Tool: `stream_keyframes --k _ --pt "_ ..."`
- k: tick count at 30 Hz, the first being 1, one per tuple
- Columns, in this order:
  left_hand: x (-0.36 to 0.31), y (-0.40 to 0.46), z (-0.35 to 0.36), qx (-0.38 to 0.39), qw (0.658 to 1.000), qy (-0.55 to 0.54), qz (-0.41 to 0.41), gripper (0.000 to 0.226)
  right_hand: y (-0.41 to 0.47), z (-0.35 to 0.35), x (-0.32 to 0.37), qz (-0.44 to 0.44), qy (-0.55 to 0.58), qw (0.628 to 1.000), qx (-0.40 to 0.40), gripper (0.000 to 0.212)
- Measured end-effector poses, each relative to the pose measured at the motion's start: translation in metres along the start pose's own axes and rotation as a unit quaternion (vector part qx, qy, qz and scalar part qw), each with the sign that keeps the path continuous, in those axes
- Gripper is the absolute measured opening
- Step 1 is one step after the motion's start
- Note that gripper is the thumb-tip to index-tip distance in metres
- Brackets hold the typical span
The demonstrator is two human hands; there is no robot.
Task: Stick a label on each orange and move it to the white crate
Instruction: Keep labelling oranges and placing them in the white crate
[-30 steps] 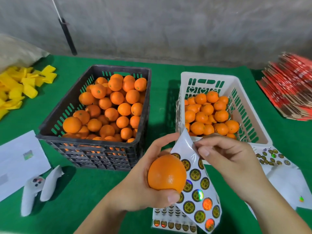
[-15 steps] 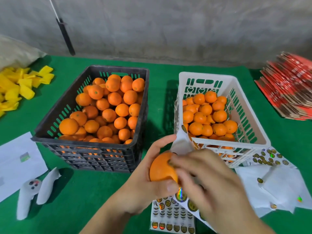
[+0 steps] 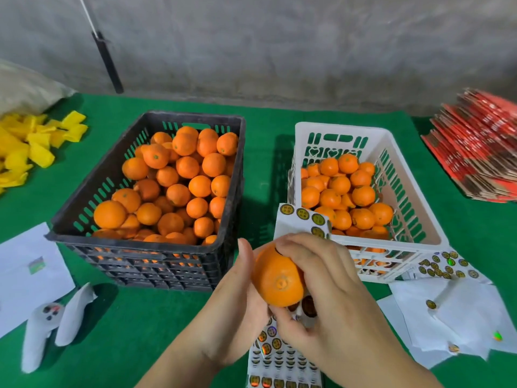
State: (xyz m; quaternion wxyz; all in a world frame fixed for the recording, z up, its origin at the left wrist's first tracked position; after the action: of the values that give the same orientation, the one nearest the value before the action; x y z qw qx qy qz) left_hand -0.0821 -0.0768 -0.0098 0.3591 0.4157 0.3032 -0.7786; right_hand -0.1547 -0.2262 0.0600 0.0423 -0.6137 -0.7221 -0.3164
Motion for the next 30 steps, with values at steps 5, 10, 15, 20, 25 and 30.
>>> stream_keyframes --k 5,10,15,20,25,30 --pt "-0.01 0.01 0.002 0.011 0.999 -0.044 0.013 0.05 0.006 -0.013 -0.018 -0.001 0.035 0.999 -0.009 0.075" --pt "-0.01 0.012 -0.009 -0.007 1.0 -0.027 0.008 0.038 0.027 -0.035 -0.076 0.075 -0.033 0.989 -0.12 0.084" --pt "-0.02 0.014 -0.015 0.049 0.996 -0.044 0.068 0.043 0.019 -0.02 -0.112 0.388 0.147 0.91 -0.003 0.111" --pt "-0.025 0.024 -0.023 0.058 0.996 0.007 0.075 0.034 -0.013 0.039 -0.075 0.414 0.542 0.712 0.167 0.057" --pt "-0.043 0.039 -0.05 -0.035 0.946 0.293 0.133 0.028 -0.01 0.045 -0.068 0.391 0.542 0.743 0.048 0.028" --pt "-0.087 0.093 -0.085 -0.01 0.825 0.551 0.124 0.034 -0.001 0.038 -0.068 0.383 0.571 0.725 0.029 0.03"
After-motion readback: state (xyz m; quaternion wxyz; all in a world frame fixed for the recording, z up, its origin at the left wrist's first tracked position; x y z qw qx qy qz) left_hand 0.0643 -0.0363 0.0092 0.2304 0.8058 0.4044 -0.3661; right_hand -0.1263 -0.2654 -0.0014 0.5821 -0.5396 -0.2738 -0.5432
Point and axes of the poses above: each hand's wrist, its own y-axis towards the middle knuckle, its own z-axis out of the palm, x = y × z, the point moved 2 cm from there along y, towards the middle knuckle, and after that the axes turned 6 degrees about z, right-handed, at the moved point
